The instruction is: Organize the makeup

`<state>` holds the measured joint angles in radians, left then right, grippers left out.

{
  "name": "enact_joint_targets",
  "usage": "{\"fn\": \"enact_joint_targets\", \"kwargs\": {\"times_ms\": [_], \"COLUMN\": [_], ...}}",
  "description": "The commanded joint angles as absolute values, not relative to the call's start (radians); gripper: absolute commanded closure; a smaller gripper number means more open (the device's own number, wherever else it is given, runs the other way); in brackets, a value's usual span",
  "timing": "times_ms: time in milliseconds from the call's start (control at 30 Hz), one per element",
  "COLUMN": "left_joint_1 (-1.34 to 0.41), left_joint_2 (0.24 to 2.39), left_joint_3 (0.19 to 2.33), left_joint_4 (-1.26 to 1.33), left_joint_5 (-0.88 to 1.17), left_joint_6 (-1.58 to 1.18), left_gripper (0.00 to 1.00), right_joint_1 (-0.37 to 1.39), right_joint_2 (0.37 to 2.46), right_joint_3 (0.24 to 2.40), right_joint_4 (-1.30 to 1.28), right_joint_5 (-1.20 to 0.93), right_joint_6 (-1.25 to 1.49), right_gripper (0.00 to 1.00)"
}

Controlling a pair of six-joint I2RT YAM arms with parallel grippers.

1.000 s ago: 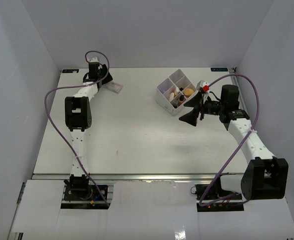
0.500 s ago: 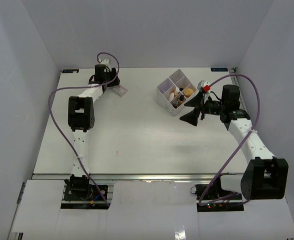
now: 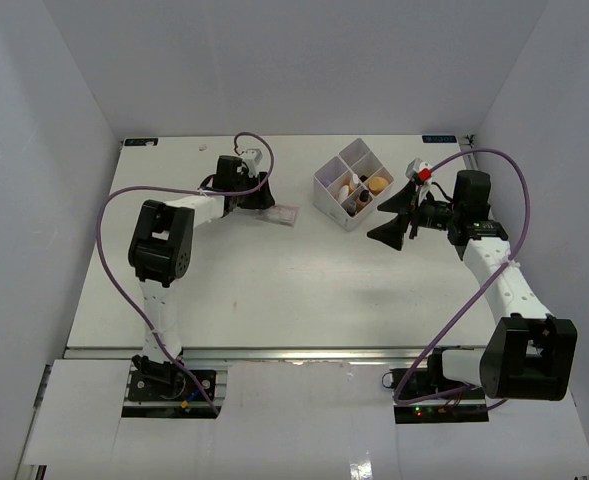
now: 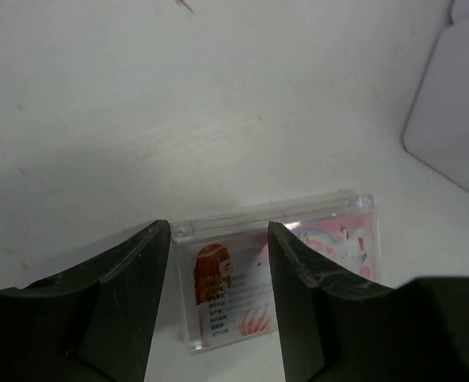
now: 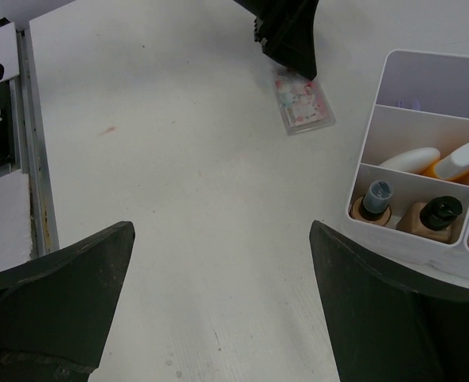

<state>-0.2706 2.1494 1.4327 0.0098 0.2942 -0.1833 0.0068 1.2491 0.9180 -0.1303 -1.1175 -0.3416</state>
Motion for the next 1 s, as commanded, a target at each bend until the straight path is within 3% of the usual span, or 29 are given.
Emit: {"fn": "enact_joint_targets", "kwargs": {"times_ms": [0,333,700,767,833,967], "left_joint_1": [-0.272,-0.313,-0.426,-0.429,-0.430,-0.436], "left_joint_2": [2.042,1.938,1.798,1.770,1.753,1.732], "left_joint_3": [1.356,1.241,1.115,1.105,1.109,1.125], "left_joint_4": [-0.015,-0.044,-0.044,-0.047,-0.052,-0.054], "left_joint_5": [0.351,0.417,0.311,0.244,0.177,0.155], "left_joint_6": [-0.211,-0.247,-0.258,-0.269,-0.272,-0.280], "left_gripper": [0.36,0.36,0.33,0.23,0.03,0.02], "right_joint_1": [-0.029,-0.055,-0.061,-0.061,-0.061,-0.063], "right_joint_2": [1.217,1.220,1.223,1.221,1.220,1.218], "right_joint_3": [0.904,0.897,0.896,0.895,0.894,0.894], "right_joint_4": [-0.086,-0.078,-0.078,-0.078,-0.078,-0.078], "right_joint_5": [-1.157,-1.167,-1.170,-1.172,-1.172,-1.172], "right_joint_6": [-0.323,-0.319,-0.322,-0.321,-0.322,-0.321], "right_gripper": [0.02,0.02,0.02,0.02,0.02,0.02]}}
